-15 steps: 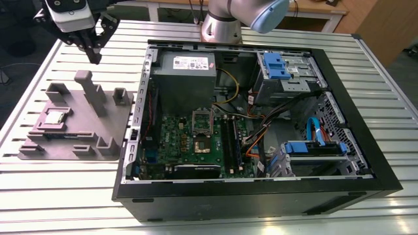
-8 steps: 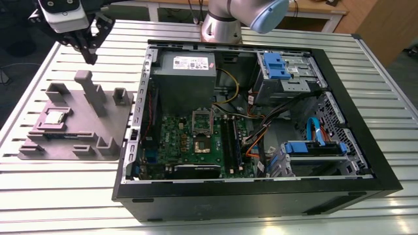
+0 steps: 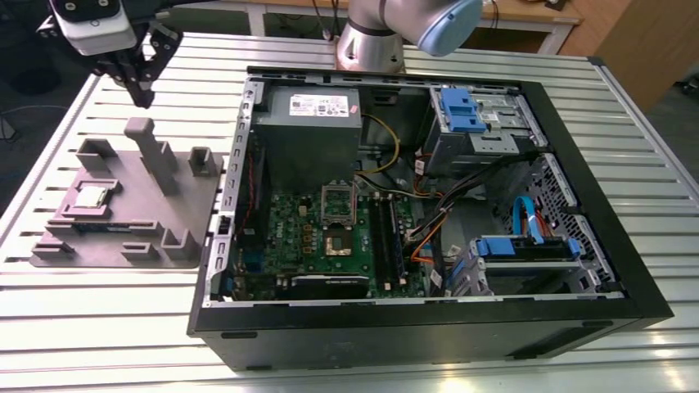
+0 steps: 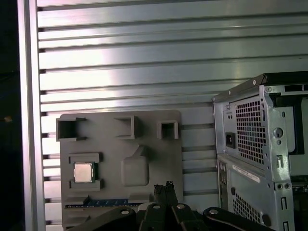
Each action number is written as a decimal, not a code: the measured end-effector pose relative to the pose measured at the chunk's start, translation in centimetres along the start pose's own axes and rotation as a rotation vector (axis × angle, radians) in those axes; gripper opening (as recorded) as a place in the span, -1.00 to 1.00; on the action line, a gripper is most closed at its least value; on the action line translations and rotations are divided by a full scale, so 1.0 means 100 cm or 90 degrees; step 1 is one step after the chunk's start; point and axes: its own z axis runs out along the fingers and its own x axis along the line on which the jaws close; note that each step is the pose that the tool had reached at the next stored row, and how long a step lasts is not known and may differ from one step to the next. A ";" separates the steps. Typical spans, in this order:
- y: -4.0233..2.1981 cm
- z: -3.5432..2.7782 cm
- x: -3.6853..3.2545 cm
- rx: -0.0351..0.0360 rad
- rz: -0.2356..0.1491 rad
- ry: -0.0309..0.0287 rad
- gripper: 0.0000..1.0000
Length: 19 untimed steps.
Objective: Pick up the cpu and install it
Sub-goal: 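Reach for the cpu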
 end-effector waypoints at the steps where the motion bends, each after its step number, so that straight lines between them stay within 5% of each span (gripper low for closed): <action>1: -0.0001 0.0000 0.0007 0.0001 0.000 0.0004 -0.80; 19: -0.0007 0.0009 0.0091 0.0003 0.000 0.0027 -0.80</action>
